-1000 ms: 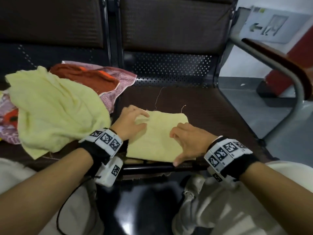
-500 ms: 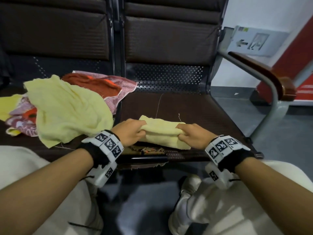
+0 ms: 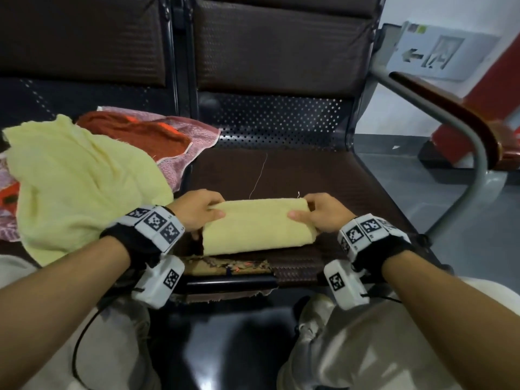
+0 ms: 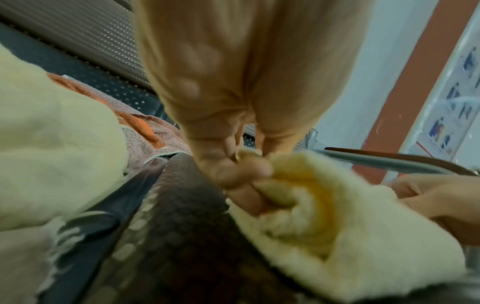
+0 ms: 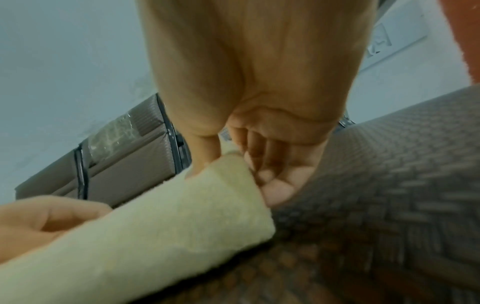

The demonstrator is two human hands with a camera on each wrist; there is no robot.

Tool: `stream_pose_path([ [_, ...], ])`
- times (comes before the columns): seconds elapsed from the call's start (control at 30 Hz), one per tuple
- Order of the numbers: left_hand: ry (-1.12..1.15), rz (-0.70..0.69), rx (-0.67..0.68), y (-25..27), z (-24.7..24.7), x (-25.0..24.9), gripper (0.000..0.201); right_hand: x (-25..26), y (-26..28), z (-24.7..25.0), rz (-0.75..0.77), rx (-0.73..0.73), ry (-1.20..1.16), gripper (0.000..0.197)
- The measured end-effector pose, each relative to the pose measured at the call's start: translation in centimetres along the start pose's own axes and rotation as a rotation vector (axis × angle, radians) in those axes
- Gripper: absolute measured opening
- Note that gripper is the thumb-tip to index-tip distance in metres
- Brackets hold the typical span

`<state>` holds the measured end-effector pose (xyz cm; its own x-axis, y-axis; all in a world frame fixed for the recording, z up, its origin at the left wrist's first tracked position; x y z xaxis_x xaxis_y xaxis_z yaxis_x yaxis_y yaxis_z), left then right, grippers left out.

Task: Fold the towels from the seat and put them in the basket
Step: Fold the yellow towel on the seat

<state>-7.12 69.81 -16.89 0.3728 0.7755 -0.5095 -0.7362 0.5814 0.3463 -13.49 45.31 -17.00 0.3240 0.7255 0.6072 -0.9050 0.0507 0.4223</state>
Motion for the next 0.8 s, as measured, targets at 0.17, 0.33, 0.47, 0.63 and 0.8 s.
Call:
stream_pose_path([
  [0.17,0.033,0.019,-0.027,-1.4,-0.9,1.3,0.021,-1.7,-1.6,-0.4,-0.253,-0.007,0.171,0.069],
  [0.33,0.045,0.039,0.033,-1.3,-0.9,1.2,0.032,-0.8,-2.4,-2.2,-0.285,0.171,0.174,0.078],
  [0.47,-0.103,-0.042,0.106,0.1,-0.2,-1.4,0.052,2.3,-0.8,-1.8,-0.087,0.151,0.015,0.067],
  [0.63,0.149,-0.298,0.025,2.4,1.7,-8.2,0.098,8.5,5.1,0.9,0.354,-0.022,-0.271,0.032],
  [0.8,0.298,-0.329,0.019,4.3,2.8,-10.8,0.053,10.7,11.6,4.1,0.533,-0.247,-0.179,0.025],
])
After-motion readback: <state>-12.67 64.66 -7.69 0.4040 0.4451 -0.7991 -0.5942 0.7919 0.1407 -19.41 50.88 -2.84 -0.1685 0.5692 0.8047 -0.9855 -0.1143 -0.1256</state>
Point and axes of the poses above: each hand's wrist, its own y-axis away from the middle knuckle, its own z-axis out of the back of the hand, x = y × z, the point moved 6 cm from there along -y, towards the middle knuckle, and after that the axes turned 7 degrees about x, right-handed, at the moved point
